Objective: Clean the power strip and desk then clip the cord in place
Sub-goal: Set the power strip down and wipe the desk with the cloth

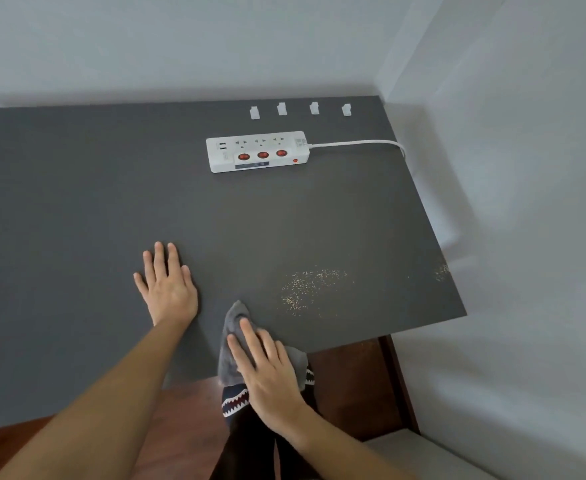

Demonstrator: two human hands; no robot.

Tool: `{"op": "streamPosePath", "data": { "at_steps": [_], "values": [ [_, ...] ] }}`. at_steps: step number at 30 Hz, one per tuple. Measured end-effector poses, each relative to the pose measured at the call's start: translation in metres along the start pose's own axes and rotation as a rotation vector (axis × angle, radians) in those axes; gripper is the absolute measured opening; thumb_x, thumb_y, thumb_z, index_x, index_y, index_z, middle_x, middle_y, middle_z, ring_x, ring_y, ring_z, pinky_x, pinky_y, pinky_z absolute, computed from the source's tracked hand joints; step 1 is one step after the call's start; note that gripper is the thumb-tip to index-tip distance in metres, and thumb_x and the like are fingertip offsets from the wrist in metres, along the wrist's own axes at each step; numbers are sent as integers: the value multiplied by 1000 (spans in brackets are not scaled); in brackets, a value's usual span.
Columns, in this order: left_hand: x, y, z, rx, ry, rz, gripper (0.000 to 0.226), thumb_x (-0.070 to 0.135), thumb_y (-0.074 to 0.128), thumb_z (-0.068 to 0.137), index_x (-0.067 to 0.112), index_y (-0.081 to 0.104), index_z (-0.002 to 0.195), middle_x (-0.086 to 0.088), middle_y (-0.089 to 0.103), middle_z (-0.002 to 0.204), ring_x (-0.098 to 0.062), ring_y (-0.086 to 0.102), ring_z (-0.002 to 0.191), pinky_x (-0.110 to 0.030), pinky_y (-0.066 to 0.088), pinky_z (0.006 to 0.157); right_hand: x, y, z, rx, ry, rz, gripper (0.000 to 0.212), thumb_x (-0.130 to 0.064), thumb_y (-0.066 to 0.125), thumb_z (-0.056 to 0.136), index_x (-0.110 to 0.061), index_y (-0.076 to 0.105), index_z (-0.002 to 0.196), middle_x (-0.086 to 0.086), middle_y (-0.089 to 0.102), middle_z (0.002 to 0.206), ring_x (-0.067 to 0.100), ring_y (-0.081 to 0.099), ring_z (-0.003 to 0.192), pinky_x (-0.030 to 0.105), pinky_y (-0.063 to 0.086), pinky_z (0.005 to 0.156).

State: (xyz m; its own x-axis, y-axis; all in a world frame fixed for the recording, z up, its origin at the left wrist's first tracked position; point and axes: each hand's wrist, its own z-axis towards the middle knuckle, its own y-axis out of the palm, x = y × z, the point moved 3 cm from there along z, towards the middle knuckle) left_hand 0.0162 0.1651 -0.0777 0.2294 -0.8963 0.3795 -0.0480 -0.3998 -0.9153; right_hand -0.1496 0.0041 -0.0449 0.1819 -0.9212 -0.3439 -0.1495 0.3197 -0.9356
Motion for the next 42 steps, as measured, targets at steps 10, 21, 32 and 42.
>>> {"op": "streamPosePath", "data": {
  "at_steps": [10, 21, 32, 42],
  "values": [
    [-3, 5, 1, 20, 18, -1, 49, 20, 36, 100, 10, 27, 147, -13, 21, 158, -34, 10, 147, -60, 7, 114, 78, -14, 78, 17, 335, -75, 55, -36, 28, 100, -19, 13, 150, 6, 10, 160, 25, 5, 147, 51, 12, 118],
    [-4, 10, 3, 30, -3, 22, 49, 18, 37, 99, 10, 27, 146, -14, 21, 158, -37, 11, 146, -63, 6, 113, 266, -72, 29, 149, 724, -179, 53, -36, 24, 98, -19, 23, 148, 11, 16, 159, 30, 16, 145, 55, 20, 115],
    [2, 3, 6, -49, -47, 35, 49, 19, 35, 100, 11, 23, 148, -13, 15, 159, -34, 5, 147, -62, 5, 114, 341, -100, -10, 120, 701, -206, 54, -36, 17, 97, -17, 25, 147, 15, 19, 157, 35, 22, 143, 56, 26, 111],
    [20, -22, 15, -270, -137, 91, 54, 20, 41, 98, 8, 23, 148, -10, 10, 161, -33, 6, 147, -62, 16, 113, 341, -120, -16, 168, 610, -228, 57, -37, 21, 96, -16, 19, 149, 14, 16, 158, 34, 16, 144, 65, 11, 111]
  ]
}}
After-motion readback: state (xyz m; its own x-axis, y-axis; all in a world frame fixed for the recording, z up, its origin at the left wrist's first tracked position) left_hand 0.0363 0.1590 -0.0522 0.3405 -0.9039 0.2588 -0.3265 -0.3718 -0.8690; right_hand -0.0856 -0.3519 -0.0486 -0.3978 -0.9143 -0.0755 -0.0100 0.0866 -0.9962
